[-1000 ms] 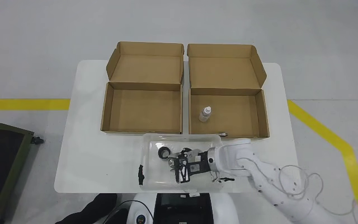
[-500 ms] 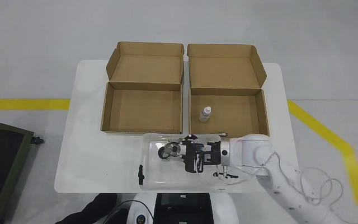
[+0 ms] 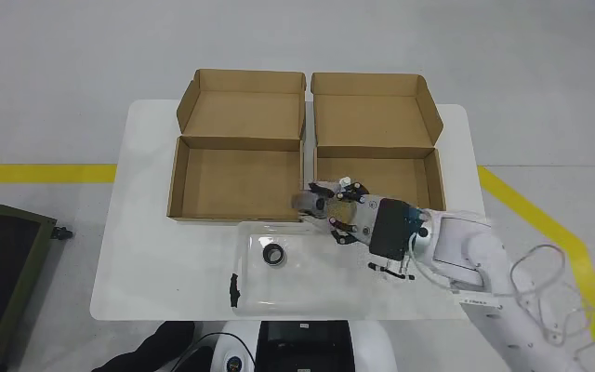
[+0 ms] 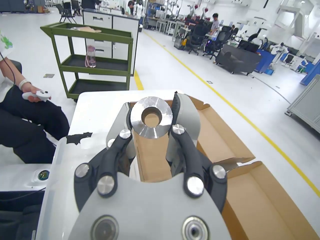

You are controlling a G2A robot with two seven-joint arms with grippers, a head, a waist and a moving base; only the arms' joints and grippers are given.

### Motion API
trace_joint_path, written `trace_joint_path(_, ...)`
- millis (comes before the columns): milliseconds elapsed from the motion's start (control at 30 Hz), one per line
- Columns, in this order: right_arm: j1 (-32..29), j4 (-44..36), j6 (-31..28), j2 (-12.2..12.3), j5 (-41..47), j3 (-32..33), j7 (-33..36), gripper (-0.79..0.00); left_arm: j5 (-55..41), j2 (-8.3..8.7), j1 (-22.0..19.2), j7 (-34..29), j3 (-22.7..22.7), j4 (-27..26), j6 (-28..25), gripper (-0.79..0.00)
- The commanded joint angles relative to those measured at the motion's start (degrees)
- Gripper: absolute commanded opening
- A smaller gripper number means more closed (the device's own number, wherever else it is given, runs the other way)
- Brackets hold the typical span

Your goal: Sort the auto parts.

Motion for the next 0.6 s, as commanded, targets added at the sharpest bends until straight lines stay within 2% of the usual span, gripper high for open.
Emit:
trace_joint_path(0,-0.5,-0.6,0.2,0.0,0.7,1.3,-1.8,-0.785,0.0,0.0,0.0,0.0,0.0,0.0,0.0,0.0)
trace_joint_path(167,-1.3,-2.4,1.5,-0.1,0.6,3.5,-5.8,-0.785,0.0,0.0,0.0,0.0,0.0,0.0,0.0,0.0)
trace_joint_path(567,-2.6,-1.9,3.6,-0.7,0.0,4.2,-13.5,-0.785,0.0,0.0,0.0,0.0,0.0,0.0,0.0,0.0)
